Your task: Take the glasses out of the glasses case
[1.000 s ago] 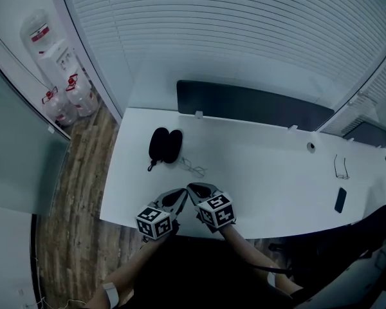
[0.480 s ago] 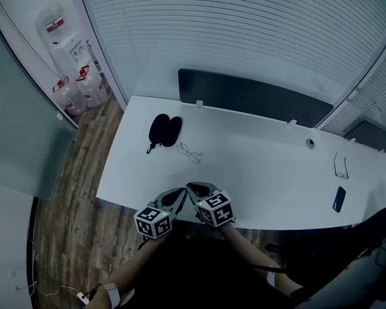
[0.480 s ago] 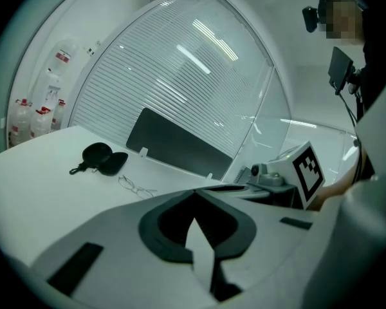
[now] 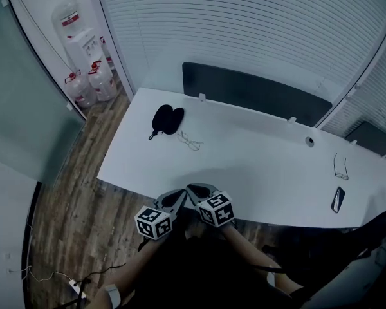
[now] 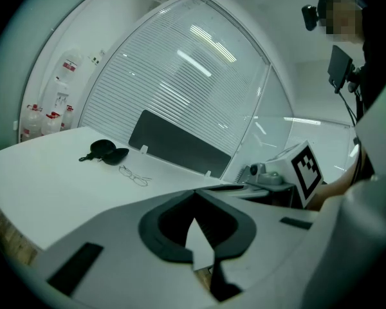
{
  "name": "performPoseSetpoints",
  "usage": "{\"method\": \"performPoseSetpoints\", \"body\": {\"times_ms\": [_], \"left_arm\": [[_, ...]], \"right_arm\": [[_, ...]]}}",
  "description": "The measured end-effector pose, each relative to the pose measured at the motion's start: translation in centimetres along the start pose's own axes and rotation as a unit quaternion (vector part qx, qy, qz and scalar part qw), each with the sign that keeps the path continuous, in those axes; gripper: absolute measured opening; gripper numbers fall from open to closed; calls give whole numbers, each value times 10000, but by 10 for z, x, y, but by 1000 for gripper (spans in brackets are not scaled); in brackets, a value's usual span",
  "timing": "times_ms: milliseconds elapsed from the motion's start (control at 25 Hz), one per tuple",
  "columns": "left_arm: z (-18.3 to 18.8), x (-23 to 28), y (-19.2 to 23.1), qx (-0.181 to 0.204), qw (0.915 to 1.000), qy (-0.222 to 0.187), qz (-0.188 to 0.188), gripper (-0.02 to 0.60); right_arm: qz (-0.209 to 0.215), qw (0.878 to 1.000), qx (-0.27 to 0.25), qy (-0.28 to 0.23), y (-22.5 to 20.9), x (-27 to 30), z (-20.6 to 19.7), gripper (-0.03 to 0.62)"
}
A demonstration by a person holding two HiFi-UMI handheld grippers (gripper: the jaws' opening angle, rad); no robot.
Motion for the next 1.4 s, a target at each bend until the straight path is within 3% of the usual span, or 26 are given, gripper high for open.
{"method": "performPoseSetpoints", "body": {"times_ms": [520, 1400], "left_arm": [[-20, -32, -30, 85, 9998, 17, 190, 6], [-46, -56, -60, -2, 9999, 120, -100, 6]], "right_arm": [[267, 9996, 21, 17, 29, -30, -22, 26], [113, 9998, 71, 111, 50, -64, -49, 17]]}}
Point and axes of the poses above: the fingertips, and each gripper's own axes: x forward along the fingers, y to its left, z out of its top, the point moved 2 cm from there along -x, backward along the fingers, and after that the axes turned 10 degrees about -y, right-handed, at the moved point
